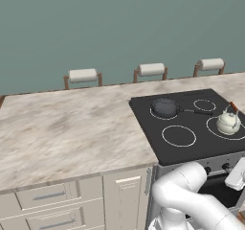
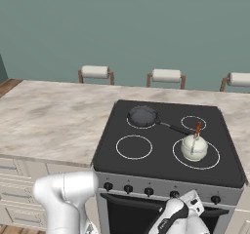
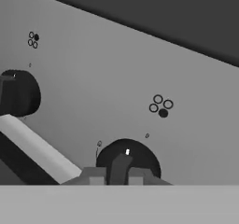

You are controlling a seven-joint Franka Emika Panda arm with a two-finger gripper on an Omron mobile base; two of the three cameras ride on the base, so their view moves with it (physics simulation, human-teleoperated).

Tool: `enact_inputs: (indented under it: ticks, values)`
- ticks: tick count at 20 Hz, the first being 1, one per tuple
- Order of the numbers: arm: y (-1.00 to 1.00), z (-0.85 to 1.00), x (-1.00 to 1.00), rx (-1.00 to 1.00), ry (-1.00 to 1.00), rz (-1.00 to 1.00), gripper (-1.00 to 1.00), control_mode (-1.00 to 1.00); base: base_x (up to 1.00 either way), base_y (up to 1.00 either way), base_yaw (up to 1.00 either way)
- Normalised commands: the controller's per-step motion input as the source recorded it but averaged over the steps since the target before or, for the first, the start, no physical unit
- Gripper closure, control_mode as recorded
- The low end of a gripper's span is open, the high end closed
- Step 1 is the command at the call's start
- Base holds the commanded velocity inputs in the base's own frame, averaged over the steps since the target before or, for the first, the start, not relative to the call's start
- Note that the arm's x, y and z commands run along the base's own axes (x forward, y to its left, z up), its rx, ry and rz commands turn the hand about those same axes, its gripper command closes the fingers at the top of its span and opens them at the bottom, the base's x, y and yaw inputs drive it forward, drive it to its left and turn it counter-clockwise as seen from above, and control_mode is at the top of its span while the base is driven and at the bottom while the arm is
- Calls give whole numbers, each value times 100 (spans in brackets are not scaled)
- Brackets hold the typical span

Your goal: Pick the kettle from the counter and place it on a stove burner. Then turn the burner on.

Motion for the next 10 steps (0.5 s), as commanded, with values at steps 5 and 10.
enact_inputs:
  ticks: [5, 10]
  values:
    - [13, -67, 0, -26, -11, 63, 100, -100, 0, 0, 0]
    - [15, -68, 0, -25, -5, 63, 100, -100, 0, 0, 0]
